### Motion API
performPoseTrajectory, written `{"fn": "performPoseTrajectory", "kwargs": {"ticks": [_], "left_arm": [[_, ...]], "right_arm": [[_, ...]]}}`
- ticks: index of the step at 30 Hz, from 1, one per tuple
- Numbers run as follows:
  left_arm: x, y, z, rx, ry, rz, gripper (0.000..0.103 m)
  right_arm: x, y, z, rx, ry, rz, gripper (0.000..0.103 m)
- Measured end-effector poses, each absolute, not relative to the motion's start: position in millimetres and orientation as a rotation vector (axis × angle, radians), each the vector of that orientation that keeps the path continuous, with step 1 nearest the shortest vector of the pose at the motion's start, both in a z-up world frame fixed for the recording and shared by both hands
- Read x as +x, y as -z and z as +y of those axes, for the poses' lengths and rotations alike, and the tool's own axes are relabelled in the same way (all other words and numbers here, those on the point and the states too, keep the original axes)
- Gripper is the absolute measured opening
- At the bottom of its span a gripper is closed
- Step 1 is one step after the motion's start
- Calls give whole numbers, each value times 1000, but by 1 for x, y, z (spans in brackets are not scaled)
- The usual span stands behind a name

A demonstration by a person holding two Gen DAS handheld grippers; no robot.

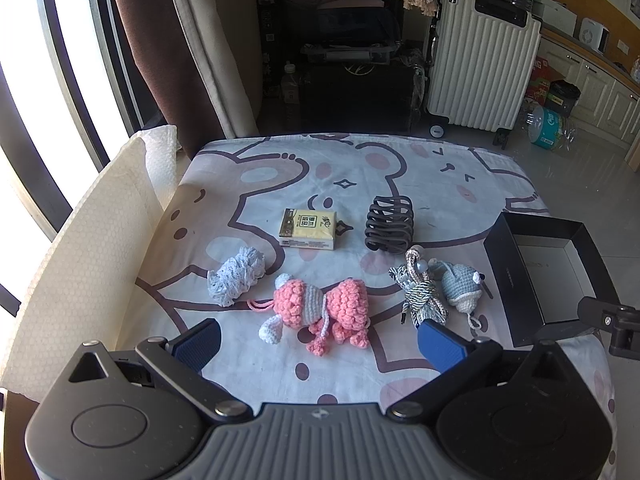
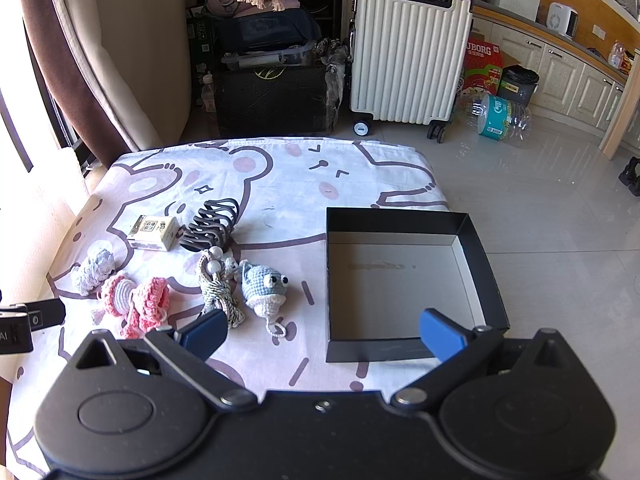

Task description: Organize objects

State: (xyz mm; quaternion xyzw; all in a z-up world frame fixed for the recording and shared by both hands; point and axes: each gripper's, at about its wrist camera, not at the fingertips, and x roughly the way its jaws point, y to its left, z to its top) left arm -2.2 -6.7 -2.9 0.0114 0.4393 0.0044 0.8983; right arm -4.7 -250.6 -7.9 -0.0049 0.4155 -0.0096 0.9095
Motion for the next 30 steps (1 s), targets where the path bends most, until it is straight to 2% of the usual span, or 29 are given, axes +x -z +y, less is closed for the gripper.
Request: {"fn": "performPoseTrajectory", "kwargs": {"ticks": [30], "left_arm": [[-2,3,-6,23,-9,910,103]], "right_arm": [[-4,8,-252,-10,21,858,103]]}}
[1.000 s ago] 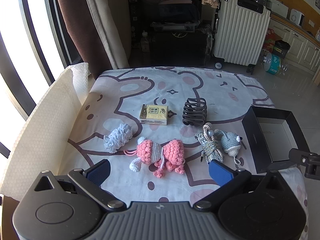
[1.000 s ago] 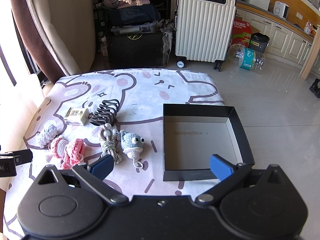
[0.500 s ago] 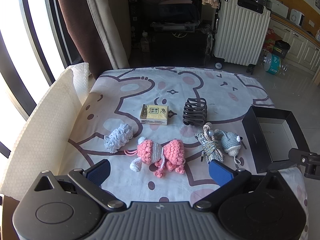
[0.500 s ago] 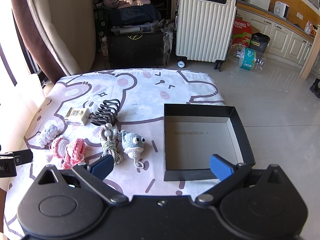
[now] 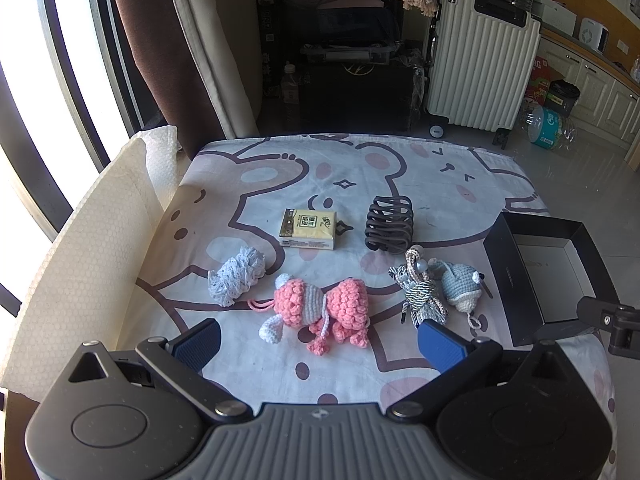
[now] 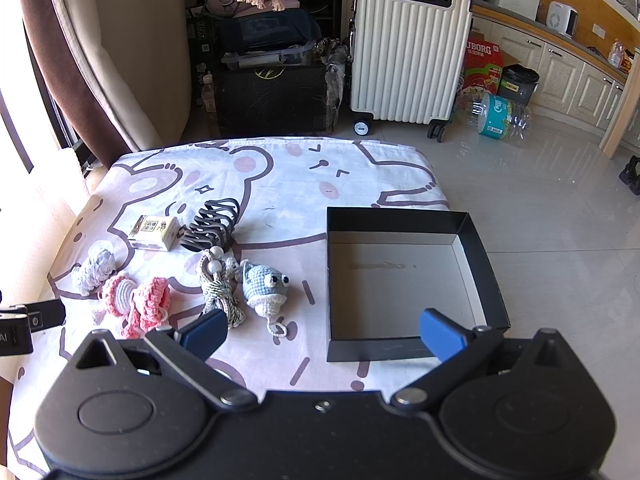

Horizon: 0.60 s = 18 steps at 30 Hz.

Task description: Organize objects

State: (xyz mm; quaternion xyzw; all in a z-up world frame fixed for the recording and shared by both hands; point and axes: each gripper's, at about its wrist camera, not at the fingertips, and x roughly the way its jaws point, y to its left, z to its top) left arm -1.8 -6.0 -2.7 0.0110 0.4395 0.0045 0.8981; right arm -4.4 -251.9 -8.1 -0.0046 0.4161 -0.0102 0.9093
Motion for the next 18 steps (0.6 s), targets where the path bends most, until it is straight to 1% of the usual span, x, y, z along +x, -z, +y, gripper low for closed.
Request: {"fn": "performPoseTrajectory", "kwargs": {"ticks": [13,18], "left_arm": [[-2,-1,-7,17,-14,910,103],[3,-10,-6,20,-22,899,103]], "right_arm": [[-3,7,-252,-9,36,855,103],[2,0,-251,11,34,835,103]]}}
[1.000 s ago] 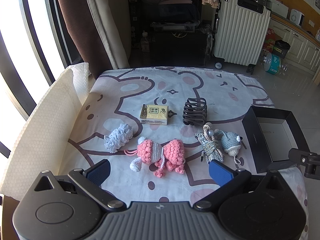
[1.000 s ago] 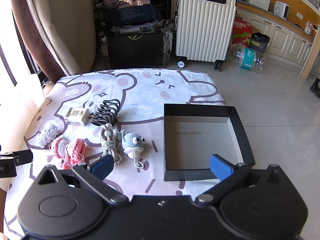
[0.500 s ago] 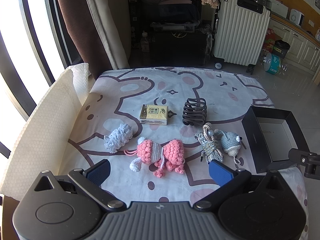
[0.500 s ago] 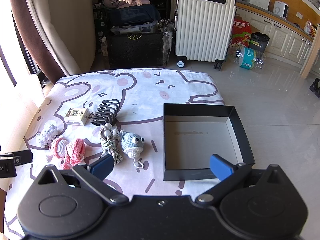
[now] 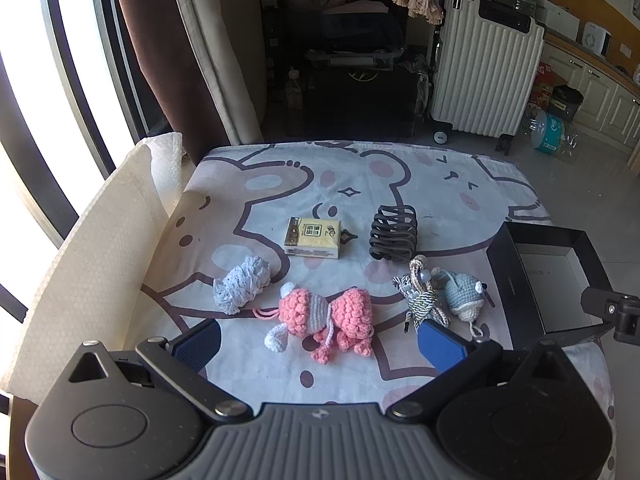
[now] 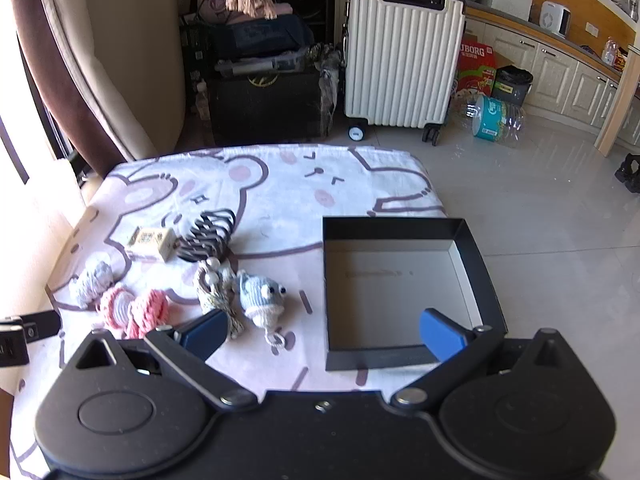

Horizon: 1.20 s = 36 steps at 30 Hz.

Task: Organize objects
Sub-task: 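Lower the right tool onto the beige pearl rope keychain and close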

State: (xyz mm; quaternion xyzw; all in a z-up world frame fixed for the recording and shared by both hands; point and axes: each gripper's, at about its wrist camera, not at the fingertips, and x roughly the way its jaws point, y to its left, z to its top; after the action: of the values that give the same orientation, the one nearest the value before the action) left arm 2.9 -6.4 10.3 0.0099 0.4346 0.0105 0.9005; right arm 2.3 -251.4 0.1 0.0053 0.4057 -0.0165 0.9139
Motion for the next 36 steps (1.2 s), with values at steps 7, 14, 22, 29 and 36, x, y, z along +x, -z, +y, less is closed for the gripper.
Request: {"fn": "performPoseTrajectory", "kwargs": {"ticks": [7,14,22,29,36], "left_arm": [[16,-39,-3,45,-27,844,103],[39,-49,3,8,-72,842,103],[60,-28,22,-145,-158,841,103],[66,19,39,-300,-179,930,103],[72,47,45,-497,-167,1027,103]], "right_arm": [[17,-25,-245,41,6,795,103],[46,-46,-225,38,-24,768,103],[73,-41,-203,72,-77,736,103],[86,-3,-194,78,-129,743,103],[98,33,-194,64,-158,764,103]]}}
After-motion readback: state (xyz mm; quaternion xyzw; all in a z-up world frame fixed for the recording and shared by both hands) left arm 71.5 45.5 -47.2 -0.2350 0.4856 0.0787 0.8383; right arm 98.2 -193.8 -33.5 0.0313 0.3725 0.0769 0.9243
